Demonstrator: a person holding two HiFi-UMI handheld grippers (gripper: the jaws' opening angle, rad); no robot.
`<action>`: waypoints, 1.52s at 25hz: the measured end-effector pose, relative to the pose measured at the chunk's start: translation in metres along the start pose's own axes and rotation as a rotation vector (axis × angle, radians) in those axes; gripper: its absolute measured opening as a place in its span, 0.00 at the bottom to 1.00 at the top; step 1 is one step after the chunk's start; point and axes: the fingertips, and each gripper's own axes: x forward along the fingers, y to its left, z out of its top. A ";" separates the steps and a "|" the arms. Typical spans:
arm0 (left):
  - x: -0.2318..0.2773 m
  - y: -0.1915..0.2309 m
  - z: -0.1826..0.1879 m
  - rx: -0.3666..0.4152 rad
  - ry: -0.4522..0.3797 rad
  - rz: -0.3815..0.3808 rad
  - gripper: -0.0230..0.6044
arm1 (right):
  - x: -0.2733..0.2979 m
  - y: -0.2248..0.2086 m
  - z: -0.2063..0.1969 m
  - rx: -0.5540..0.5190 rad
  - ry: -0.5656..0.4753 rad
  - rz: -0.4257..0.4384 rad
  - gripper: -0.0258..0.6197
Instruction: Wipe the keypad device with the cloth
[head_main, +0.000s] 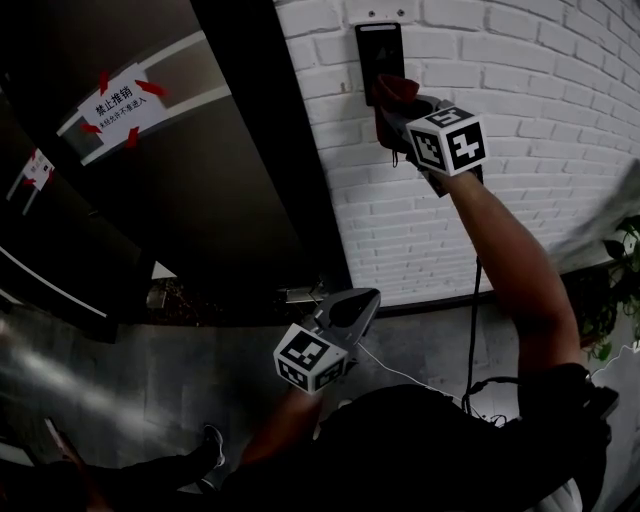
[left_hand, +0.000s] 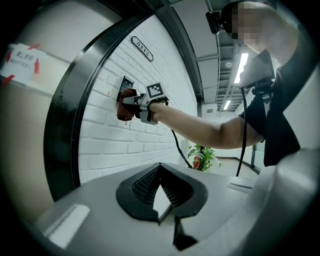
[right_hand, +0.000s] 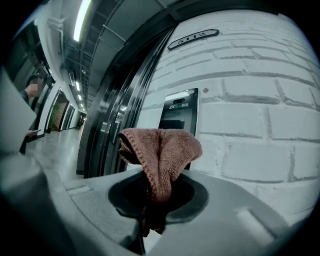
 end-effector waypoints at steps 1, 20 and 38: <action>-0.001 0.000 0.000 0.000 -0.001 0.000 0.06 | 0.000 0.000 -0.002 0.001 0.001 -0.001 0.11; -0.010 0.002 0.000 -0.011 -0.014 0.013 0.06 | -0.001 0.019 -0.043 0.089 0.126 0.089 0.11; -0.016 0.004 0.002 0.024 -0.024 0.031 0.06 | -0.043 -0.012 0.143 -0.059 -0.174 -0.046 0.11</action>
